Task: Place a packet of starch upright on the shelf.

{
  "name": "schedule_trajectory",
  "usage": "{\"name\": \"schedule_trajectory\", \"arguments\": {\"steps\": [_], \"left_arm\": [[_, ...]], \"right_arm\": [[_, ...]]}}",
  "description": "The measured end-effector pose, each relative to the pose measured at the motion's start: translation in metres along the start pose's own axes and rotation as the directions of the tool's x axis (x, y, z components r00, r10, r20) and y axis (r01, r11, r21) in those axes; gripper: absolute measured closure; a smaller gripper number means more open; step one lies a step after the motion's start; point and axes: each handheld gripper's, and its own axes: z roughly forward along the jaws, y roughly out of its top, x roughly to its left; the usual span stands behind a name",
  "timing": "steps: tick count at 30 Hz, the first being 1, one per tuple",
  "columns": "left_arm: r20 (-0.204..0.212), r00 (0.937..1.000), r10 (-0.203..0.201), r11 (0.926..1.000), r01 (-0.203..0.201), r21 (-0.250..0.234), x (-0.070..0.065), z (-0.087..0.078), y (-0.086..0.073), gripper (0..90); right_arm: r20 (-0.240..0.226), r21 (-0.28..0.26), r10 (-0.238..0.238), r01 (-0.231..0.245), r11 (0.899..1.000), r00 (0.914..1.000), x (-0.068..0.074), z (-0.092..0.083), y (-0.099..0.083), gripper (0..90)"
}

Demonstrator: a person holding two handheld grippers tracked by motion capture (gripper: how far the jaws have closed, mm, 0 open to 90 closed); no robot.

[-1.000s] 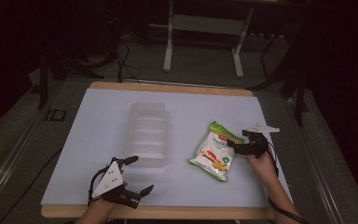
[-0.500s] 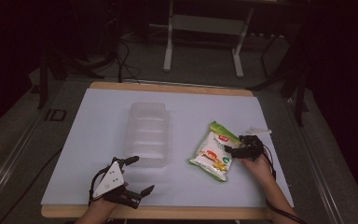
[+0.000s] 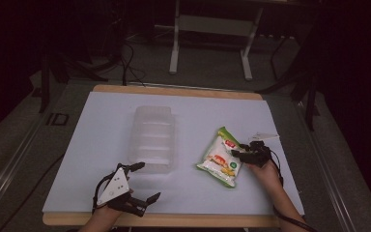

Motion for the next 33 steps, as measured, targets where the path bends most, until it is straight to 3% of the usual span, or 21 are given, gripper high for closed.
{"name": "schedule_trajectory", "arguments": {"steps": [2, 3, 5, 9, 16, 26, 30, 33], "left_arm": [[0.0, 1.0, -0.002, 1.0, 0.002, 0.0, 0.0, 0.0, 0.0, 0.0], [0.0, 1.0, -0.002, 1.0, 0.002, 0.0, 0.0, 0.0, 0.0, 0.0], [0.0, 1.0, -0.001, 1.0, 0.001, 0.002, 0.0, 0.0, 0.0, 0.0], [-0.001, 1.0, 0.001, 1.0, -0.001, 0.003, 0.0, -0.001, 0.0, 0.0], [-0.006, 1.0, -0.005, 1.0, 0.005, -0.003, 0.001, -0.001, 0.0, 0.0], [-0.006, 1.0, -0.002, 1.0, 0.002, 0.0, 0.001, -0.001, 0.0, 0.0], [-0.007, 1.0, 0.0, 1.0, 0.0, 0.001, 0.0, -0.001, 0.0, 0.0], [-0.007, 1.0, -0.001, 1.0, 0.001, 0.0, 0.001, -0.001, 0.0, 0.0]], "right_arm": [[0.0, 0.004, -0.009, 0.009, 1.0, 1.0, 0.001, 0.0, 0.001, 63.1], [0.0, 0.004, -0.009, 0.009, 1.0, 1.0, 0.001, 0.0, 0.001, 63.1], [0.011, 0.015, -0.035, 0.035, 0.999, 0.9993, 0.005, 0.0, 0.003, 75.0], [0.001, 0.01, -0.024, 0.024, 1.0, 0.9997, 0.005, -0.002, 0.005, 81.2], [-0.013, -0.006, -0.013, 0.013, 1.0, 0.9998, 0.004, -0.009, 0.008, 84.1], [-0.046, -0.073, -0.056, 0.053, 0.996, 0.9974, 0.009, -0.028, 0.02, 85.2], [-0.035, -0.115, -0.115, 0.11, 0.987, 0.9928, 0.023, -0.042, 0.031, 85.3], [-0.035, -0.125, -0.128, 0.123, 0.985, 0.9912, 0.027, -0.047, 0.034, 85.4]]}}
